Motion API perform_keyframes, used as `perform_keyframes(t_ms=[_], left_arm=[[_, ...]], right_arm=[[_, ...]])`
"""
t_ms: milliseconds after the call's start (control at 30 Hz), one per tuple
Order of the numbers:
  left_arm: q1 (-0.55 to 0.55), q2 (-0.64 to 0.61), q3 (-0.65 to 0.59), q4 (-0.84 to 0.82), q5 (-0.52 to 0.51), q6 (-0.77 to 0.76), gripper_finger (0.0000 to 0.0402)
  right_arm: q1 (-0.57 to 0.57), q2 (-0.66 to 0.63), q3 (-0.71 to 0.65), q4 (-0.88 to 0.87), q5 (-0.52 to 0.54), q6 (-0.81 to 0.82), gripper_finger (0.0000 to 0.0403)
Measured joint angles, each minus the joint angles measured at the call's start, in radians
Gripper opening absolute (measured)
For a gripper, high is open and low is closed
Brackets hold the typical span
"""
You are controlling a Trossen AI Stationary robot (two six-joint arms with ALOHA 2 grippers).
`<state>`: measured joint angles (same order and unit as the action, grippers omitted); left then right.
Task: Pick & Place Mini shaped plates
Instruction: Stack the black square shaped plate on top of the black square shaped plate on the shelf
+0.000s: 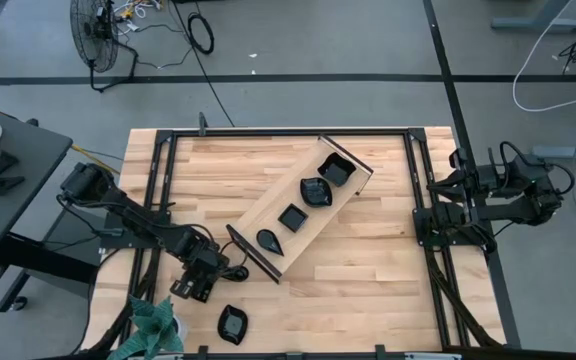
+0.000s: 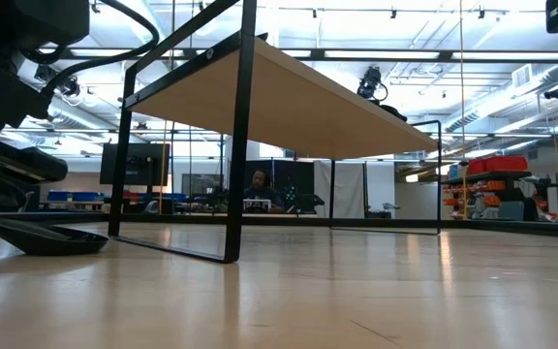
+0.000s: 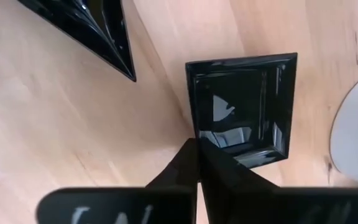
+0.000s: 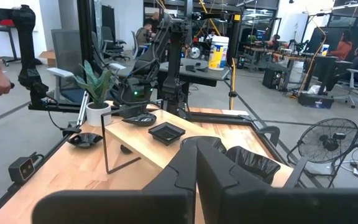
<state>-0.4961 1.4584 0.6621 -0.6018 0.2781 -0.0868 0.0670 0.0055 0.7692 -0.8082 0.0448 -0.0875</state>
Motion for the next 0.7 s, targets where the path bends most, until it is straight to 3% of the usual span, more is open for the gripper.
perform_keyframes(t_ms=[267, 700], left_arm=[[0.000, 0.000, 0.008, -0.011, 0.030, -0.030, 0.0005], [0.000, -0.041, 0.169, -0.248, 0.034, -0.024, 0.0002]], right_arm=[[0.000, 0.000, 0.000, 0.000, 0.000, 0.000, 0.0010], [0.000, 0.000, 0.000, 0.000, 0.000, 0.000, 0.0010]])
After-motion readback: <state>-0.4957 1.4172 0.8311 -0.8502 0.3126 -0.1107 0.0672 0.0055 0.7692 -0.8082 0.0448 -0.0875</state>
